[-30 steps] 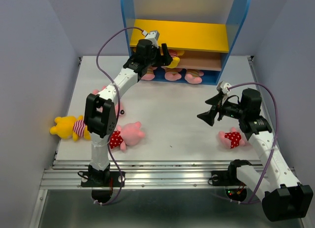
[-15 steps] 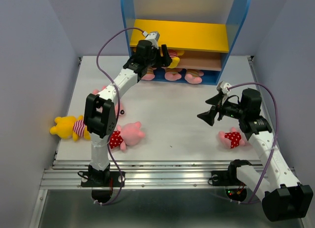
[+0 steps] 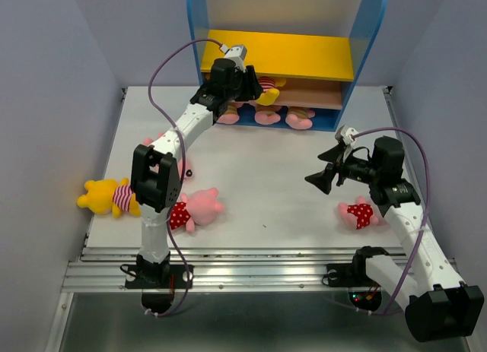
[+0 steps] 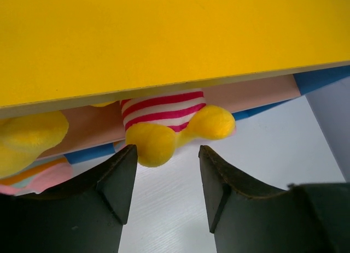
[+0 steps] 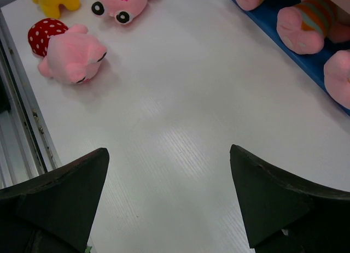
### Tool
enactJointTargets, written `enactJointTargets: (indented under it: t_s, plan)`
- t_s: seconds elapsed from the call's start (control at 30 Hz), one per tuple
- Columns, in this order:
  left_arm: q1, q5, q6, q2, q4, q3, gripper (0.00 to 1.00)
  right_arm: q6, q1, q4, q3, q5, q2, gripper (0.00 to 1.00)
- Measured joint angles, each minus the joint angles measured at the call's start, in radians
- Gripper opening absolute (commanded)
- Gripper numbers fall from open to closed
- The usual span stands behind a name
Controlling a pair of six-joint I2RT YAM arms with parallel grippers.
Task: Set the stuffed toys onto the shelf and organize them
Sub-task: Adjust the position of the stuffed toy
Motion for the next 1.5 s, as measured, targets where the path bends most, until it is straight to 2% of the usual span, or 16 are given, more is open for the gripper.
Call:
enactJointTargets:
  t_s: [0.13,0.23,0.33,0.4,0.5,0.77,0.9,0.93,0.97,1.0,1.2,1.5]
  plan:
    - [0.000,-0.002,0.001,0.001,-0.005,0.012,0.47,0.000,0.000,0.000,0.000,0.000,0.000,0.97]
    - [0.000,-0.002,0.006,0.002,-0.006,0.015,0.45,0.000,0.000,0.000,0.000,0.000,0.000,0.97]
    - [0.000,0.000,0.010,0.012,-0.006,0.024,0.47,0.000,0.000,0.000,0.000,0.000,0.000,0.97]
    - [0.000,0.001,0.010,0.018,-0.006,0.025,0.53,0.000,0.000,0.000,0.000,0.000,0.000,0.97]
    - [0.000,0.003,0.011,0.026,-0.007,0.025,0.56,0.000,0.000,0.000,0.000,0.000,0.000,0.97]
    - [0.000,-0.004,0.017,0.032,-0.015,0.025,0.54,0.000,0.000,0.000,0.000,0.000,0.000,0.97]
    - [0.002,-0.010,0.019,0.032,-0.018,0.025,0.47,0.000,0.000,0.000,0.000,0.000,0.000,0.96]
    - [0.002,-0.011,0.019,0.033,-0.019,0.025,0.42,0.000,0.000,0.000,0.000,0.000,0.000,0.97]
    - [0.002,-0.013,0.019,0.033,-0.021,0.026,0.41,0.000,0.000,0.000,0.000,0.000,0.000,0.97]
    - [0.002,-0.014,0.022,0.034,-0.023,0.029,0.31,0.000,0.000,0.000,0.000,0.000,0.000,0.97]
    - [0.002,-0.016,0.025,0.045,-0.029,0.043,0.02,0.000,0.000,0.000,0.000,0.001,0.000,0.97]
    - [0.002,-0.012,0.045,0.061,-0.033,0.059,0.00,0.000,0.000,0.000,0.000,0.002,0.000,0.97]
